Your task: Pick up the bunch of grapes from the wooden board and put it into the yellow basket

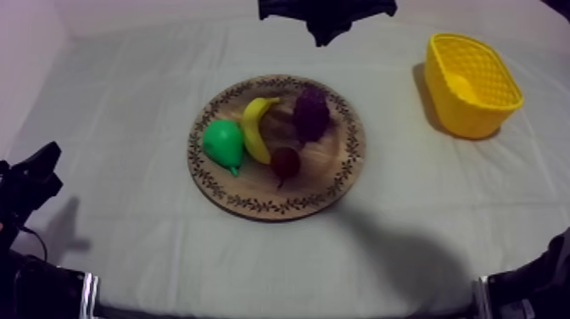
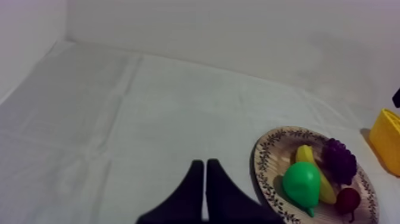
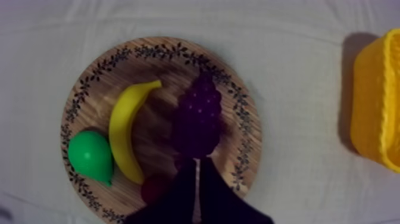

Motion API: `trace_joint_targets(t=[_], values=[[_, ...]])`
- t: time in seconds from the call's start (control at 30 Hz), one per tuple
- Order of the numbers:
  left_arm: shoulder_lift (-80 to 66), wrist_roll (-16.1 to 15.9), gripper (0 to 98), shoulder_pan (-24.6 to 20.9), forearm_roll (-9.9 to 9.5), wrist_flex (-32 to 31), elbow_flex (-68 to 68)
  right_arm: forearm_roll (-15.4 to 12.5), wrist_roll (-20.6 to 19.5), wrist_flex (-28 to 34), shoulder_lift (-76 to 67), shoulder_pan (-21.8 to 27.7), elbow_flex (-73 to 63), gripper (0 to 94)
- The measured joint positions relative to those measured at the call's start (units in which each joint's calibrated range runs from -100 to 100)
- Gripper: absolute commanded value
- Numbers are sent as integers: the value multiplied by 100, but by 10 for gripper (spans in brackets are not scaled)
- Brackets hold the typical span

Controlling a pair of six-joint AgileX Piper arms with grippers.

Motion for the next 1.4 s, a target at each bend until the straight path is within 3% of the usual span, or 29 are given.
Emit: trace_joint_targets(t=[0.3,0.5,0.83,1.4], values=[[0,0,1,0,0,0,0,-102,11,19,91,-42,111,401],[0,0,1,0,0,0,0,-117,-25,-107,150,-42,238,530],[0,0,1,0,0,0,0,-88,-58,-492,358,25,291,615],[0,0,1,0,0,-6,0,-70,-144,-1380,974,149,682,633]])
